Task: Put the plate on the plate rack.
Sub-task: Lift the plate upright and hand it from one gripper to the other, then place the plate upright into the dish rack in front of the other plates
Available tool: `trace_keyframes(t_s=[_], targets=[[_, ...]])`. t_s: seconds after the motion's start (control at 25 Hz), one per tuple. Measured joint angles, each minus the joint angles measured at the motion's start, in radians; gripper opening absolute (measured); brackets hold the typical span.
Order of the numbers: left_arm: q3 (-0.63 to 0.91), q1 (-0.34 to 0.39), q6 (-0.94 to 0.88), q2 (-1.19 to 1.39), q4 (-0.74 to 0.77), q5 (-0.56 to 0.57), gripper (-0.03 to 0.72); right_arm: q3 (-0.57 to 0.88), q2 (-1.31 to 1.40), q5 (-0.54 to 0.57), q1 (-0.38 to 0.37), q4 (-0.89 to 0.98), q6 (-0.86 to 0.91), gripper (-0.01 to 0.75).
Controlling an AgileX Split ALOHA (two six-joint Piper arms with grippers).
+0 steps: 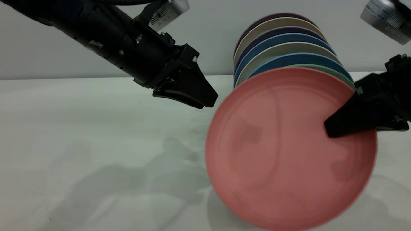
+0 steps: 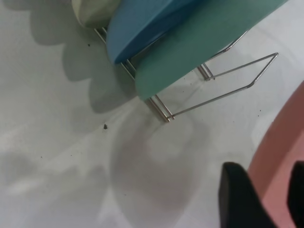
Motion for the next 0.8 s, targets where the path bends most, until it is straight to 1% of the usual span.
trace_keyframes(t_s=[0.12, 0.2, 0.32, 0.48, 0.68, 0.8], targets=[[0.000, 0.018, -0.008, 0.000, -0.001, 0.019, 0.431, 0.000, -0.009, -0.040, 0.000, -0.057, 0.000, 0.081], [0.000, 0.044, -0.016, 0.000, -0.001, 0.045, 0.462, 0.000, -0.028, -0.076, 0.000, -0.100, 0.000, 0.081], [0.000, 0.099, -0.021, 0.000, -0.001, 0.088, 0.474, -0.011, -0.072, -0.111, 0.000, -0.181, 0.000, 0.081], [0.000, 0.155, -0.023, 0.000, -0.001, 0.132, 0.474, -0.056, -0.145, -0.105, 0.000, -0.306, 0.012, 0.081], [0.000, 0.173, -0.023, 0.000, -0.002, 0.138, 0.474, -0.109, -0.217, -0.012, 0.000, -0.511, 0.016, 0.081], [0.000, 0.175, -0.023, 0.000, -0.002, 0.135, 0.474, -0.115, -0.260, 0.001, 0.015, -0.612, 0.016, 0.081]])
